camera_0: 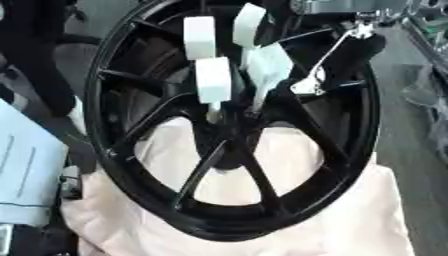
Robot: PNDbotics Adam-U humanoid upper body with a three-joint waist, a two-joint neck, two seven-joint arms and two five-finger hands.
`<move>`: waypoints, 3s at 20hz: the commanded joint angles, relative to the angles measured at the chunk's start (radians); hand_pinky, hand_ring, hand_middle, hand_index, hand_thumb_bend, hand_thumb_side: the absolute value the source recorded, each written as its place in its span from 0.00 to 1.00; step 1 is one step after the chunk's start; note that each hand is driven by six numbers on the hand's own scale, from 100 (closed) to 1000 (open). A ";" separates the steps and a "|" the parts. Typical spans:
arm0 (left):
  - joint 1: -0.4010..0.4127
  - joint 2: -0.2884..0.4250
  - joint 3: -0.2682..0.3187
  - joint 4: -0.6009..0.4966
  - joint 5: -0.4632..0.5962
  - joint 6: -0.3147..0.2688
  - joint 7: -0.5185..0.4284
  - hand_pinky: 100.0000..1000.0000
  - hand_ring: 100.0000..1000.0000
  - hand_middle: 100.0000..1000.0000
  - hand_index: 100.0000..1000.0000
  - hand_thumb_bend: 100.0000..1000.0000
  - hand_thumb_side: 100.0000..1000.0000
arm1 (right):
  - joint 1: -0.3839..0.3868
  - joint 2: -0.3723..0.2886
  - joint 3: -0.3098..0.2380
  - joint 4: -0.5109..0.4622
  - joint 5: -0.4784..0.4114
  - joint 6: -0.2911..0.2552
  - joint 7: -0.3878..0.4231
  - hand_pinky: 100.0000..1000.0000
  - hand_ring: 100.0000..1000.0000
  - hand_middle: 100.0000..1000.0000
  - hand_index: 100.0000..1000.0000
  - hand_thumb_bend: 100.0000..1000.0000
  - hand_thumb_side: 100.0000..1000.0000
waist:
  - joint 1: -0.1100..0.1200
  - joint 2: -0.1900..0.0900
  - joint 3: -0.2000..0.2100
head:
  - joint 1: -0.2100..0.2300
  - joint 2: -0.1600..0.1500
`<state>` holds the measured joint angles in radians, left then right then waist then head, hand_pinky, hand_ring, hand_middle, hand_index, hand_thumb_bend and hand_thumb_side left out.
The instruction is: Pull the pin out of the wheel hub.
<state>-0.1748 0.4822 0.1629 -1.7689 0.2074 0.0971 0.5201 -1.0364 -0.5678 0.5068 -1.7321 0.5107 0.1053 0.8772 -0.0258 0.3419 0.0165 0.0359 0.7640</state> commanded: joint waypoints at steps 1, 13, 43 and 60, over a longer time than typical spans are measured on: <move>-0.005 0.015 0.004 -0.018 -0.003 0.002 0.000 0.64 0.67 0.66 0.73 0.42 0.73 | -0.010 -0.015 -0.005 0.006 0.008 -0.007 -0.003 0.73 0.73 0.70 0.78 0.29 0.22 | 0.006 -0.015 0.003 | -0.004 0.006; -0.006 0.012 0.000 -0.018 -0.004 0.005 0.003 0.64 0.67 0.66 0.73 0.42 0.73 | -0.014 -0.006 0.002 0.017 -0.008 0.008 -0.024 0.72 0.71 0.66 0.75 0.24 0.23 | 0.007 -0.006 0.005 | -0.004 0.006; -0.005 0.013 0.000 -0.021 -0.009 0.006 0.004 0.65 0.67 0.66 0.73 0.40 0.74 | 0.023 -0.069 -0.101 -0.143 -0.168 0.134 -0.143 0.69 0.57 0.42 0.47 0.08 0.12 | 0.005 -0.007 0.003 | -0.017 0.003; -0.001 0.025 0.018 -0.028 -0.013 0.001 0.022 0.65 0.67 0.66 0.73 0.39 0.74 | 0.476 -0.480 -0.532 -0.268 -0.452 0.198 -0.529 0.70 0.57 0.44 0.50 0.11 0.09 | 0.008 0.000 -0.021 | 0.031 0.002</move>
<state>-0.1747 0.4749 0.1656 -1.7770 0.1985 0.0996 0.5364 -0.5576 -0.9787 0.0329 -1.9824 0.0705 0.3054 0.3941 -0.0197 0.3554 -0.0045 0.0594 0.7640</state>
